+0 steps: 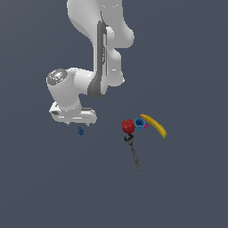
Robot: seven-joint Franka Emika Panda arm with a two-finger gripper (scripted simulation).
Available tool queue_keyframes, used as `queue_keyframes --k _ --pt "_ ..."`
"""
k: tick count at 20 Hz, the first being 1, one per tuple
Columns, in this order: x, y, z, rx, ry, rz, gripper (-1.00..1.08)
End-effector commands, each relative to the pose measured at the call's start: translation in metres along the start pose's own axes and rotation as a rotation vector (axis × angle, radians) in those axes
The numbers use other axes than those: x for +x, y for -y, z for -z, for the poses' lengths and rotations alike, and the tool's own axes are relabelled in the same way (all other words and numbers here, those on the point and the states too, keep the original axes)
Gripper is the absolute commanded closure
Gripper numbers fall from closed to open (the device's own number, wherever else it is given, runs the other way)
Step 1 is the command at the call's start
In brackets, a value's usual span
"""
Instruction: Pick up a designated object from a clutter of objects.
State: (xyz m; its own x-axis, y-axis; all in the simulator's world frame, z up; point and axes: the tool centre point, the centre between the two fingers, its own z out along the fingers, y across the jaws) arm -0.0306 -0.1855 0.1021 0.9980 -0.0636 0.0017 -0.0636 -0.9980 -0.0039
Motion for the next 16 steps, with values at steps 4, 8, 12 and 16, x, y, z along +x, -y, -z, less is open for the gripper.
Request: queue_keyframes --k 4,8,12,16 --pt "-0.005 -0.007 -0.01 -0.004 0.001 0.0 -0.92" --pt "-0.004 -0.006 -0.012 -0.003 0.002 -0.001 -0.92" --pt "-0.005 -0.007 -0.025 -0.003 0.002 -0.001 -0.92" --pt "-0.006 -0.007 -0.045 -0.004 0.002 -0.001 -0.92"
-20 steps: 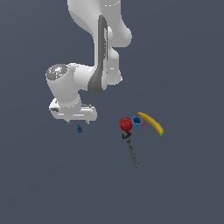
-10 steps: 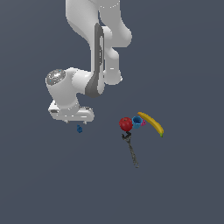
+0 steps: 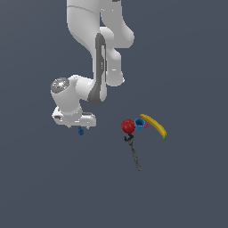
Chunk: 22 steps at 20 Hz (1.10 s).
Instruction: Pick up a designated object from a clutter of objects.
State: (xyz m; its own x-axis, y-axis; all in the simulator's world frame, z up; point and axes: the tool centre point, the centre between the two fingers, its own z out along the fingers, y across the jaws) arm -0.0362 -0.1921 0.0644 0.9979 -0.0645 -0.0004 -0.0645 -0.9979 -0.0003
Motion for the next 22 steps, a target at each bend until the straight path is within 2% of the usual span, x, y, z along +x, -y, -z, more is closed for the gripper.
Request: queue_keyframes --k 1,7,8,22 --pt "0.0 0.0 -0.012 0.0 0.0 0.0 -0.92" --pt "0.0 0.0 -0.022 0.0 0.0 0.0 -0.92" --pt "0.0 0.0 -0.022 0.0 0.0 0.0 1.08" --pt "0.001 0.004 -0.018 0.0 0.0 0.0 1.08"
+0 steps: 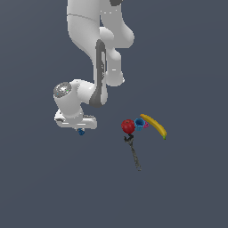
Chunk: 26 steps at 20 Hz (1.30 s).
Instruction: Pick up a designated object from a clutter of objects.
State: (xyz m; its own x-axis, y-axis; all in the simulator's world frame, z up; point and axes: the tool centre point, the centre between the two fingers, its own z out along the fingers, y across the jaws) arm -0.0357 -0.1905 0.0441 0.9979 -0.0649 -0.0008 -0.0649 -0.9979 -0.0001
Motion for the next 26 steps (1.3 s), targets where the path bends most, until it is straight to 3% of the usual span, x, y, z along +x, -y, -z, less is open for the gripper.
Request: queue_keyframes --k 1,11,26 --pt "0.002 0.005 0.004 0.0 -0.001 0.001 1.08" --pt "0.015 0.059 0.052 -0.001 -0.001 0.0 1.08" --pt "0.052 0.199 0.178 -0.004 -0.001 0.0 1.08"
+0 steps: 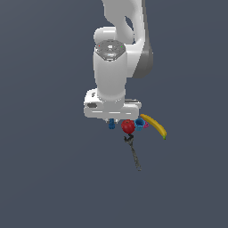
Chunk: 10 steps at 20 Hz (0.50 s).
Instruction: Pick up a designated object from a clutter of objects.
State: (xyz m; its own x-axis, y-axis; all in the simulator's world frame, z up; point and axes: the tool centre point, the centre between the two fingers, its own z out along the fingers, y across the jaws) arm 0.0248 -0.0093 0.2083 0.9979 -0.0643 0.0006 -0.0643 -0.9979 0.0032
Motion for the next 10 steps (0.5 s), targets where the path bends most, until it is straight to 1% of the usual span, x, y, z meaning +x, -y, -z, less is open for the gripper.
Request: queue_keyframes --k 1,6,10 --pt "0.006 0.024 0.022 -0.001 0.001 -0.001 1.08" --pt "0.02 0.072 0.064 0.0 0.0 -0.001 1.08" --pt "0.03 0.104 0.093 0.001 0.001 -0.001 1.08"
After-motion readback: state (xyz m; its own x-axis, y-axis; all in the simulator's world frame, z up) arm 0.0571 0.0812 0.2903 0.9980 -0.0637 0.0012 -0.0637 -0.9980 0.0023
